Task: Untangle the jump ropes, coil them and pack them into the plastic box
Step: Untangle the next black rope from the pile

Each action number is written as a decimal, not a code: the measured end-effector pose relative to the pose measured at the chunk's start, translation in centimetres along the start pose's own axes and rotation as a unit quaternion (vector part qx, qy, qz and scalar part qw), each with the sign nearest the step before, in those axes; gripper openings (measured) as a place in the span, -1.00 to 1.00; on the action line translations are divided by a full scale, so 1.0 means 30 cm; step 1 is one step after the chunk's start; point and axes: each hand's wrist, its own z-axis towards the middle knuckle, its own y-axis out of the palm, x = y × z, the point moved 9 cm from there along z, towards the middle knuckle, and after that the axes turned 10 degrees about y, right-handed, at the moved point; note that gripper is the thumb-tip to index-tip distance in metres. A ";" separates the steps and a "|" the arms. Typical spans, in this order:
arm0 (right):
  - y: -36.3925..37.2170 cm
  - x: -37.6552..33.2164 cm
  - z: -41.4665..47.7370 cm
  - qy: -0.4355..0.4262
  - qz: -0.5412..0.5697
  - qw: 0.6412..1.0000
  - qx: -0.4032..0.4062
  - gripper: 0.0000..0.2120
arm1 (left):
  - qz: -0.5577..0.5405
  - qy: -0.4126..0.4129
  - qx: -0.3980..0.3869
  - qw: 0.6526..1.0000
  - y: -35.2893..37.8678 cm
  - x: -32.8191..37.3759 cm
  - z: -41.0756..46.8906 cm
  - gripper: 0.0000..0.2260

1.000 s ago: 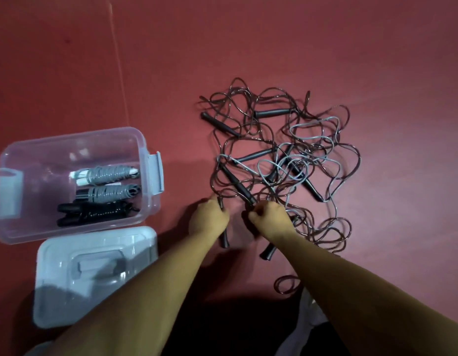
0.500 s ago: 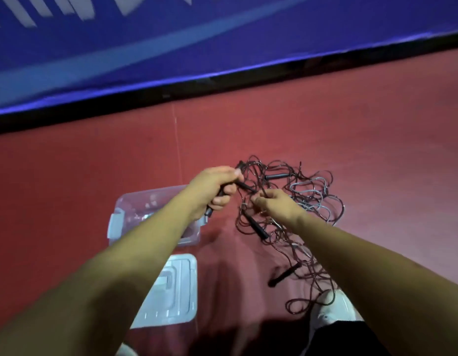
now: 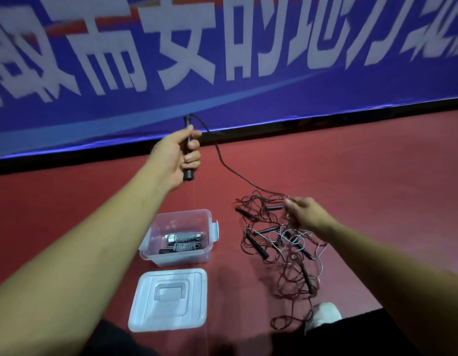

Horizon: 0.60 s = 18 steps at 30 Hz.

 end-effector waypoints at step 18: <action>0.031 -0.597 -0.185 -0.134 0.005 0.990 -0.040 -0.81 | 0.221 -0.023 -0.180 0.958 0.156 -0.160 -0.175 -0.72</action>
